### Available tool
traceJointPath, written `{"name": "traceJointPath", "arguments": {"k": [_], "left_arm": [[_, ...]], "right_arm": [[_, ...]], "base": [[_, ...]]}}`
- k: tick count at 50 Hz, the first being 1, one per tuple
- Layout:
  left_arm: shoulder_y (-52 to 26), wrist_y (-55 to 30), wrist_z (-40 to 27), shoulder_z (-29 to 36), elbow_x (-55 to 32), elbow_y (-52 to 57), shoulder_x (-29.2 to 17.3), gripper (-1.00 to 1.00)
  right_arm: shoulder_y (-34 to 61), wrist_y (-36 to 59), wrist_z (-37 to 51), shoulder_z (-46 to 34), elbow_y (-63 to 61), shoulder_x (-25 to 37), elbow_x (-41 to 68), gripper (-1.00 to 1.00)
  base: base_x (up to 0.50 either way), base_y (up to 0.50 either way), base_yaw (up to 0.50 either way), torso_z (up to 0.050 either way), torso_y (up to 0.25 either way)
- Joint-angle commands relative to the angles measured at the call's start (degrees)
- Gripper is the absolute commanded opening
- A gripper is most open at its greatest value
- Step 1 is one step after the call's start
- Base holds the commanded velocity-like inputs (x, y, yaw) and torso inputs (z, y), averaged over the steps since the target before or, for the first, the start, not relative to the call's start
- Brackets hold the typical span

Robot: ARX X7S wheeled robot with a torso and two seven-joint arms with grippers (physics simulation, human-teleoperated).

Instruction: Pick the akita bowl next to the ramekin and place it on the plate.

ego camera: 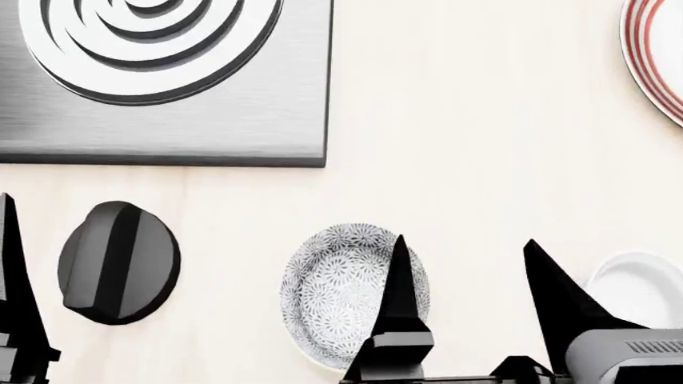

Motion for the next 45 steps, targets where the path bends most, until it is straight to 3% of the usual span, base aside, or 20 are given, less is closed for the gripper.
{"name": "traceJointPath", "arguments": {"k": [1,15,45], "left_arm": [[0.20,0.27,-0.09,0.10,0.17,-0.05,-0.19,1.00],[-0.30,0.10,-0.02,0.02,-0.24,-0.27,-0.04,1.00],[-0.36,0.24,-0.08,0.24,-0.26,-0.18,-0.14,1.00]], "right_arm": [[-0.81,-2.52,-2.14,0.41,1.68,-0.26,4.51,1.00],[-2.46,-5.74,-5.60,1.03,5.36,-1.29,8.58,1.00],[-1.46,-2.15,-4.41,-1.89,8.89,-2.35,9.33,1.00]], "base": [[0.00,0.00,0.00,0.000,0.000],[0.00,0.00,0.00,0.000,0.000],[0.00,0.00,0.00,0.000,0.000]]}}
